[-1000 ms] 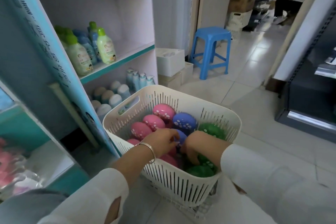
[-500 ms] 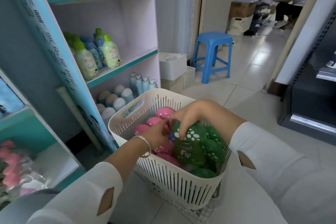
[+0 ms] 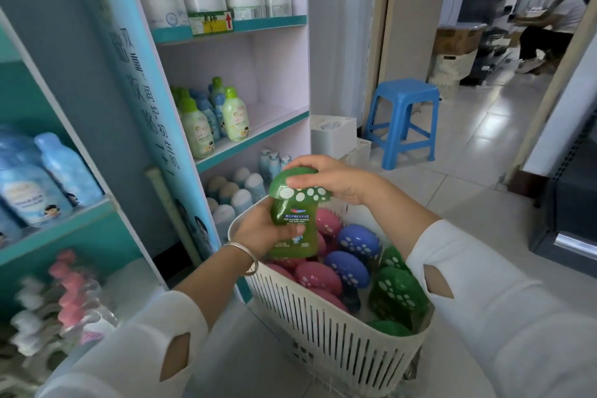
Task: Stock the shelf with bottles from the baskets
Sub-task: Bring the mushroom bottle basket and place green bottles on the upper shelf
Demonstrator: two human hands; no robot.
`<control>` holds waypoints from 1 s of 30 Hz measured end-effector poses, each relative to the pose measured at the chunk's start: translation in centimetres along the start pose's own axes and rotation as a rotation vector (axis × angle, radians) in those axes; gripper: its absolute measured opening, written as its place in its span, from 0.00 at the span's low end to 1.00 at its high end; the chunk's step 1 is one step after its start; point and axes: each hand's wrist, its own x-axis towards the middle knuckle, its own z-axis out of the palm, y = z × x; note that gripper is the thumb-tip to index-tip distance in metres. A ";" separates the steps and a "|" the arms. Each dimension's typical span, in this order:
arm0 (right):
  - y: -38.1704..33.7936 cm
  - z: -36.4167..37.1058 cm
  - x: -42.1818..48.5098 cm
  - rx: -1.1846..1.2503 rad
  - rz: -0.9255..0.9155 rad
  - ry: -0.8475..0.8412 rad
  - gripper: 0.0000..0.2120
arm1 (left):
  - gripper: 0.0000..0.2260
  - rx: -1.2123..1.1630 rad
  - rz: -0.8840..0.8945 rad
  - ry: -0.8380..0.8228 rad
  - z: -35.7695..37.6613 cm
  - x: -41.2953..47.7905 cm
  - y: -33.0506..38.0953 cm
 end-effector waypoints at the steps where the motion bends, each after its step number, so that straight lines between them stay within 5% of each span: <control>1: -0.4 0.2 0.1 0.059 0.007 0.017 0.08 | 0.21 -0.013 0.001 0.027 -0.6 -0.1 0.1; 7: -3.4 3.1 2.0 0.227 -0.020 0.102 0.14 | 0.16 -0.030 0.069 0.230 -4.7 -1.1 1.0; 16: -10.7 10.9 6.3 0.294 -0.172 0.022 0.18 | 0.32 -0.025 0.193 0.530 -15.0 -5.6 3.4; 22: -18.2 17.1 8.4 0.247 -0.333 -0.157 0.12 | 0.25 -0.009 0.321 0.742 -23.3 -9.9 6.8; 26: -24.0 21.1 9.4 0.167 -0.471 -0.255 0.16 | 0.11 0.093 0.379 0.887 -28.8 -13.1 8.8; 30: -29.7 24.9 10.3 0.105 -0.594 -0.279 0.15 | 0.11 0.220 0.379 0.995 -34.3 -16.1 10.4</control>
